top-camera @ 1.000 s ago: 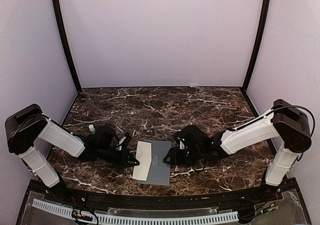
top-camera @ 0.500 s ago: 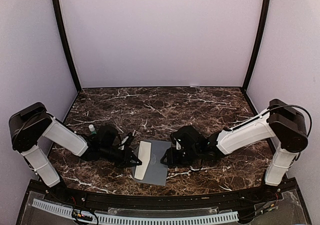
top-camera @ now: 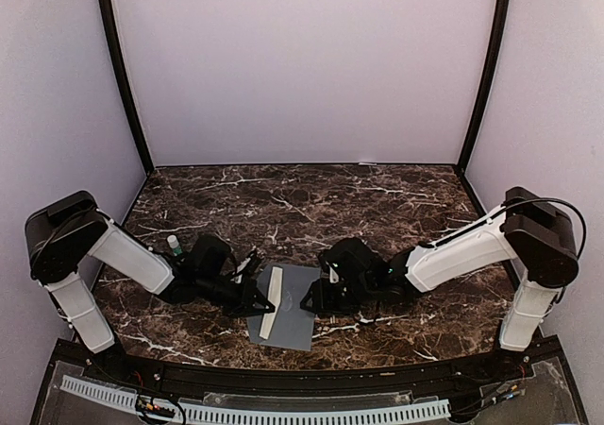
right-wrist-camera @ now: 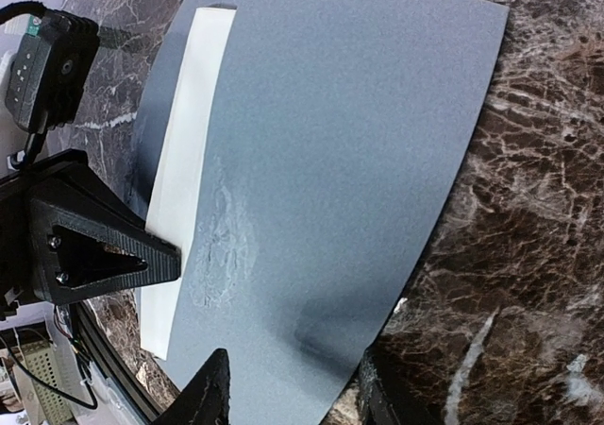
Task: Place the letter into the envelope and seal it
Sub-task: Place the letter in the envelope.
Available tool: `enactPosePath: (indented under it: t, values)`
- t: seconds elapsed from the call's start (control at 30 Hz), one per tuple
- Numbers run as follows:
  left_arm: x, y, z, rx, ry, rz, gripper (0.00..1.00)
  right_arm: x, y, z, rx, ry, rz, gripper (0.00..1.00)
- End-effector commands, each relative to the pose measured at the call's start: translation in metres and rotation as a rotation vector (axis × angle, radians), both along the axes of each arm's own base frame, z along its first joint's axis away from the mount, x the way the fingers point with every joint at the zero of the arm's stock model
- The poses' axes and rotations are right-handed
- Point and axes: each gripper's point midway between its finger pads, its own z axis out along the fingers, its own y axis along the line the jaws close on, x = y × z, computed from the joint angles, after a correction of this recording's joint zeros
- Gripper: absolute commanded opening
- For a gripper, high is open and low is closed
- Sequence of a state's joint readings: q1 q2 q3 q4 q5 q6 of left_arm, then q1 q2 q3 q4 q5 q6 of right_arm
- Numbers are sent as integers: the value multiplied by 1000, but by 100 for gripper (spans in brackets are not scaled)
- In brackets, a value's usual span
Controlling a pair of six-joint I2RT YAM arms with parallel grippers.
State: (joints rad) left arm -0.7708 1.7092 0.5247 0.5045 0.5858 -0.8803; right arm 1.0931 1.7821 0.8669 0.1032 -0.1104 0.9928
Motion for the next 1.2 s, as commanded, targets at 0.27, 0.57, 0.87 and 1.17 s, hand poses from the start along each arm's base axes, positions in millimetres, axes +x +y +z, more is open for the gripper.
enactPosePath:
  t: [0.27, 0.57, 0.87, 1.17]
  values:
    - [9, 12, 25, 119, -121, -8, 31, -2, -10, 7, -46, -29, -13, 44]
    - [15, 27, 36, 210, -184, 2, 49, -3, -15, 12, -37, -36, -22, 44]
    - [27, 8, 41, 178, -191, -18, 50, -10, -13, 6, -49, -19, -14, 47]
    - [30, 3, 22, 210, -169, -50, 49, -15, -9, -1, -56, -6, -6, 47]
